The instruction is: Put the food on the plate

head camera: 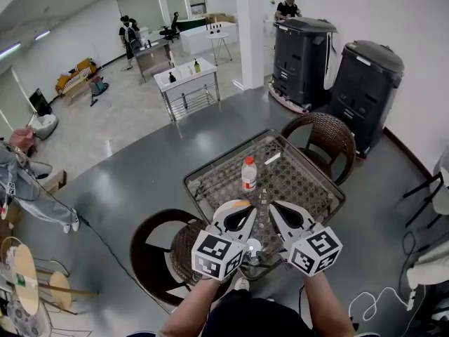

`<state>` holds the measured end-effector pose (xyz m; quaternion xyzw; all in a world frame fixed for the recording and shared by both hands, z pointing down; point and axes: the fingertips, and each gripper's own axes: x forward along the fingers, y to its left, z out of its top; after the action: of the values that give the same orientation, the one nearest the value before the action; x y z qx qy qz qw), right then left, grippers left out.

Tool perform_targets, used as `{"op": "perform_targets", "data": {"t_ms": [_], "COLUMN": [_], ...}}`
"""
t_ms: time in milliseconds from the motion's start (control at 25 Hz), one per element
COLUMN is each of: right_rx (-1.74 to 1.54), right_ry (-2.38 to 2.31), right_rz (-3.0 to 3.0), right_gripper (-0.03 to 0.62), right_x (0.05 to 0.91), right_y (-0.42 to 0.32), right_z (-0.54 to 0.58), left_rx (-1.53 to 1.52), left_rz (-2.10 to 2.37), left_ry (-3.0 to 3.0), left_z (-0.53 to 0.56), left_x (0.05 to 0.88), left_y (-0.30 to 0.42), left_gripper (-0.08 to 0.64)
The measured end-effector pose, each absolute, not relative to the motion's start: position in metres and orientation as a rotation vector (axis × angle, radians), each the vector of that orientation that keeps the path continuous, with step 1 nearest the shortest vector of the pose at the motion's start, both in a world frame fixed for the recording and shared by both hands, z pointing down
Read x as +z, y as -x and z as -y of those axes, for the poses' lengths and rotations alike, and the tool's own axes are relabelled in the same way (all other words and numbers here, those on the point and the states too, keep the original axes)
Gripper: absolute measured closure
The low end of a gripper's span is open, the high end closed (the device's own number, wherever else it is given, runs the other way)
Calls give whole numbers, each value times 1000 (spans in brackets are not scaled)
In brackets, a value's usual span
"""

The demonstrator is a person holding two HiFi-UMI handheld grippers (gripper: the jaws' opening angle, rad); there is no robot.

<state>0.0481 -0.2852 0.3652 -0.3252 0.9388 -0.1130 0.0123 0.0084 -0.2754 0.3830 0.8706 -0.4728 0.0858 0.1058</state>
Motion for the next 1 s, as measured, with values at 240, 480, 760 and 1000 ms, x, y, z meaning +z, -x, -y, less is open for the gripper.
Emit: {"op": "perform_targets", "data": {"t_ms": [240, 480, 760, 1000], "right_rx": [-309, -296, -300, -304], "right_ry": [992, 1000, 1003, 1008], "right_rz": [-2904, -2897, -2900, -2902], "right_gripper": [589, 589, 589, 589], "right_x": [348, 344, 343, 342], "right_y": [-51, -53, -58, -60], "right_z": [284, 280, 277, 278], "left_rx": [216, 194, 189, 186], "left_rz": [1379, 1367, 1353, 1346], "left_ry": [-2590, -2611, -2618, -2621], "left_z": [273, 269, 266, 266], "left_x": [370, 363, 361, 358], "left_y": [-15, -20, -26, -29], "left_gripper": [551, 551, 551, 551]}}
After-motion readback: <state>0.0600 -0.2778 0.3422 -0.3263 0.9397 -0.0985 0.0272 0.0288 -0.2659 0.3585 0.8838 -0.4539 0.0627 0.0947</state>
